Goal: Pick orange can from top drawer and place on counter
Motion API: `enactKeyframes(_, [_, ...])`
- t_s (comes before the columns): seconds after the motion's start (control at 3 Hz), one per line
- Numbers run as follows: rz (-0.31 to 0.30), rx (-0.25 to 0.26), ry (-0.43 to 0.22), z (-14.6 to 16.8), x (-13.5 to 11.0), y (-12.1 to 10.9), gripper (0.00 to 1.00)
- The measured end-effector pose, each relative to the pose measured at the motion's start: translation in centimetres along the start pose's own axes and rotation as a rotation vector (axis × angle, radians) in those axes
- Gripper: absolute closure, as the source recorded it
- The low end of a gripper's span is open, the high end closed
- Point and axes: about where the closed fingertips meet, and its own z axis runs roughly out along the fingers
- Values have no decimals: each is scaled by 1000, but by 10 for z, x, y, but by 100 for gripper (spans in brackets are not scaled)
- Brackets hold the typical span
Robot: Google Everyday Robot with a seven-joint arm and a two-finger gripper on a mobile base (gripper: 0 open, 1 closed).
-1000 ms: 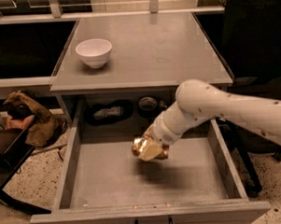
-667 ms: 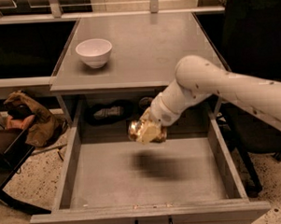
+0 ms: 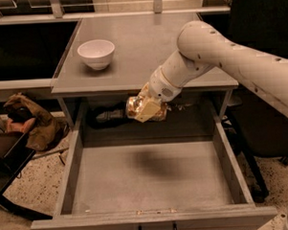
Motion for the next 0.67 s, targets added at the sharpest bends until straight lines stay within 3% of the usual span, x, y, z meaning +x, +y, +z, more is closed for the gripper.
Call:
enactKeyframes(0.33, [-11,4,11,-8,-7,-4,100])
enactKeyframes(0.67, [-78,84,25,-57,-41,-20,100])
